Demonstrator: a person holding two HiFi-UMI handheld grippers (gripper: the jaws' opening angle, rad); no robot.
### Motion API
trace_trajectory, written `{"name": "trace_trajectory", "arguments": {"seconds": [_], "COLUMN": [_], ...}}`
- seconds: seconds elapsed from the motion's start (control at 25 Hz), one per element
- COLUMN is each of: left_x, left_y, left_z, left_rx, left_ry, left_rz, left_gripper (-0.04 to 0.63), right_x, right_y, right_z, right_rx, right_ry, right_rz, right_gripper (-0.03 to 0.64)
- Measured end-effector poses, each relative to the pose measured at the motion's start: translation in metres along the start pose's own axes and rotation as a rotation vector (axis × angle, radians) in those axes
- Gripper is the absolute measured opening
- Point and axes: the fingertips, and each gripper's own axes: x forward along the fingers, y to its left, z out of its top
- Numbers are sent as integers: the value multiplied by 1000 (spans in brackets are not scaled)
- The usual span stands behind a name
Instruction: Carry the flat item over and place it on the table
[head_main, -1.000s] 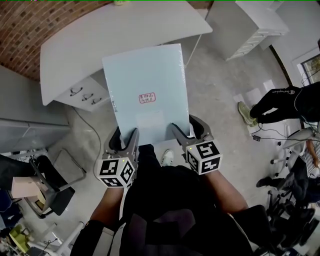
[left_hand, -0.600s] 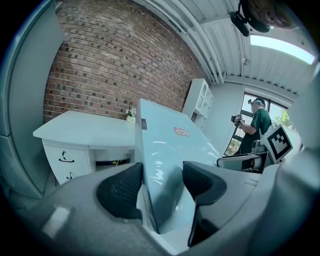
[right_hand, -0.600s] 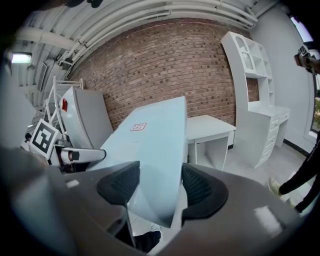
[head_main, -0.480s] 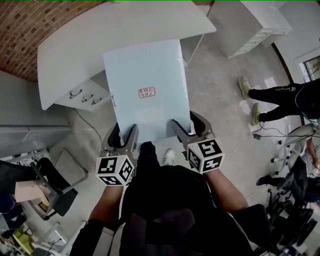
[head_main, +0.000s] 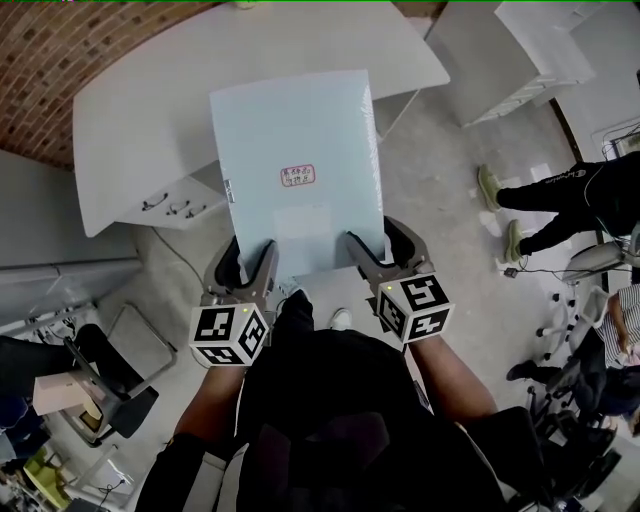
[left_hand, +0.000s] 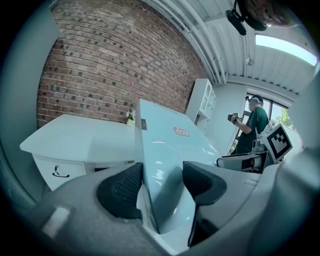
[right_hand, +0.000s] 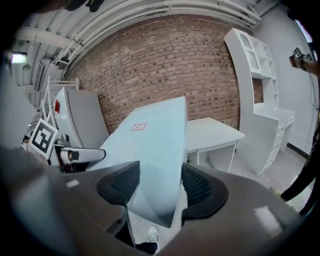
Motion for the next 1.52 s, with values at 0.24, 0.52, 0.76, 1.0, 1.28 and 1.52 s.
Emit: {"name": "trace_trajectory", "arguments": {"seconds": [0.24, 0.52, 0.76, 1.0, 1.28, 1.52], "left_x": [21, 38, 45, 50, 66, 88], "left_y": [25, 55, 71, 77, 87, 90], "left_z": [29, 57, 74, 79, 84, 97], "left_rx": [0, 12, 26, 14, 6, 8], "left_ry": [-3, -18, -35, -42, -43, -44], "left_rz": [-6, -34, -53, -46, -5, 50], "left_gripper": [267, 267, 267, 267, 267, 267], "right_x": [32, 62, 76, 85, 108, 133], "right_y": [3, 11, 18, 18, 9, -9], "right_z": [30, 57, 72, 80, 88, 102], "right_rx": [-7, -10, -11, -27, -32, -33], "right_ry": [-1, -21, -39, -35, -26, -23], "right_rz": [-8, -39, -57, -52, -16, 35], "right_gripper": [272, 272, 272, 272, 272, 272]}}
